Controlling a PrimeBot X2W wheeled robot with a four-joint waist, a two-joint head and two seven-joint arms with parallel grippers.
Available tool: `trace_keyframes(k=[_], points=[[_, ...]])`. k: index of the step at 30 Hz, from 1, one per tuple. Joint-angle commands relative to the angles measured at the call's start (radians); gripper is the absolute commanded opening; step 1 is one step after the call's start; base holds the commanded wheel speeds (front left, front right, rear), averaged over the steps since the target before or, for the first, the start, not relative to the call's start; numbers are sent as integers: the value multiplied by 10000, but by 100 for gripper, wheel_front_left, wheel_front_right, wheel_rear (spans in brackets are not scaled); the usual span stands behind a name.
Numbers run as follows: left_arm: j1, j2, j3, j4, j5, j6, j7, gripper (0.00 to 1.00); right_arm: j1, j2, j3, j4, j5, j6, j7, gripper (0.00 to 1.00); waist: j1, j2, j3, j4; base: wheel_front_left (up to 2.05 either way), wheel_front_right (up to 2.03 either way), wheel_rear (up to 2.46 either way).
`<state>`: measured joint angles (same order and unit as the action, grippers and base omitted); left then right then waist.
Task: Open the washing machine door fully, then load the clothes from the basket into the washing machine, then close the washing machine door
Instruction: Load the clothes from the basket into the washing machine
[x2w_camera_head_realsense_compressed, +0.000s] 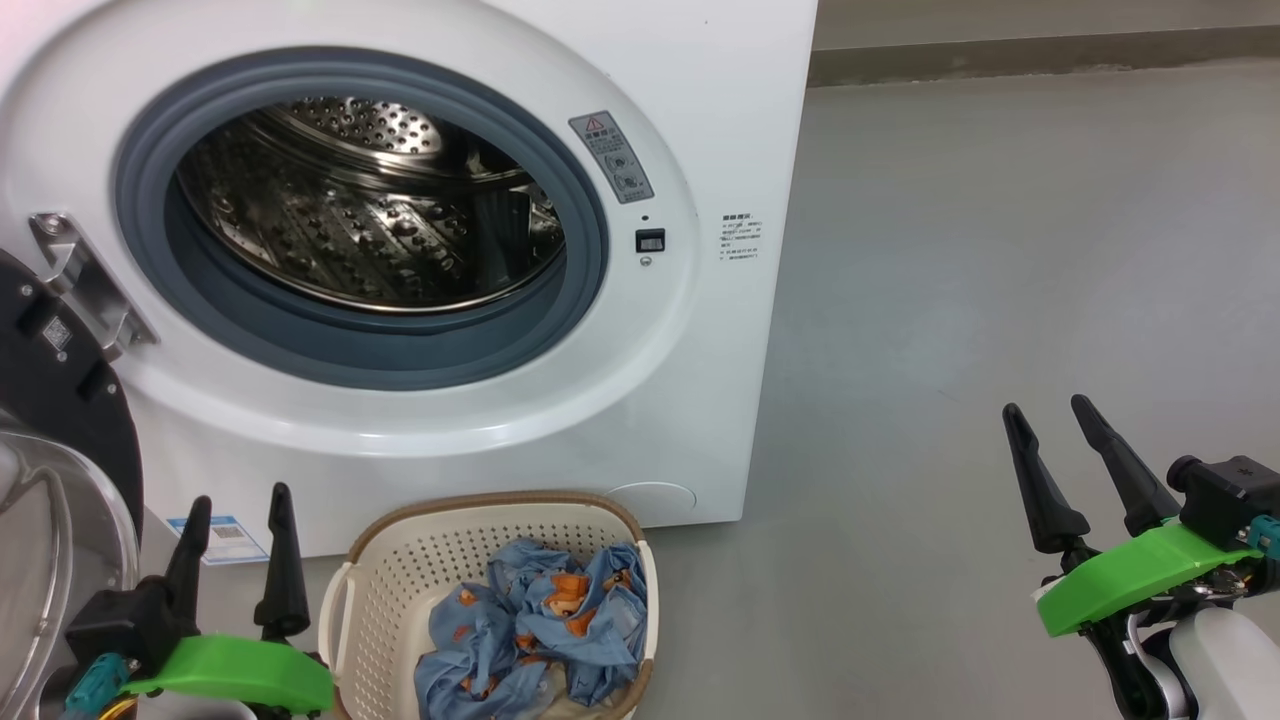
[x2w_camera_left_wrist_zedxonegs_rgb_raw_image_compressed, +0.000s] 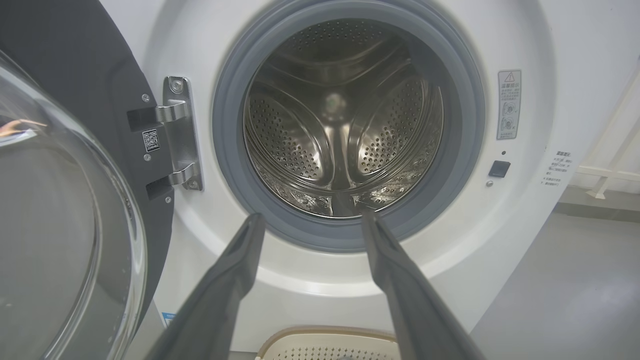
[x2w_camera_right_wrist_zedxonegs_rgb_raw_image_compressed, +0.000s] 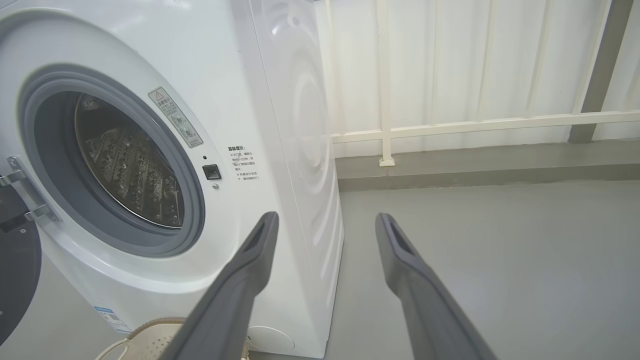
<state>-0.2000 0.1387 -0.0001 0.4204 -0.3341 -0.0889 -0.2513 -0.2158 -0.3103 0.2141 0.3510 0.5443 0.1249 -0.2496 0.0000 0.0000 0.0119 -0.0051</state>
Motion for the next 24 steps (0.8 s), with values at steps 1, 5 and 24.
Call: trace_keyframes(k=[1,5,24], points=[[-371,183,353,-172,57,-62,-105,100,-137,-114,110,-238,-180,58,-122,100,0,0,15,-2,0,0,0],[-381,170,363,-166,69,-73,-105,100,-145,-117,109,-243,-184,58,-122,100,0,0,34,-5,0,0,0],[-536,140,305,8,162,-146,-105,100,-314,-167,229,-193,-87,58,-122,100,0,0,422,-86,0,0,0]])
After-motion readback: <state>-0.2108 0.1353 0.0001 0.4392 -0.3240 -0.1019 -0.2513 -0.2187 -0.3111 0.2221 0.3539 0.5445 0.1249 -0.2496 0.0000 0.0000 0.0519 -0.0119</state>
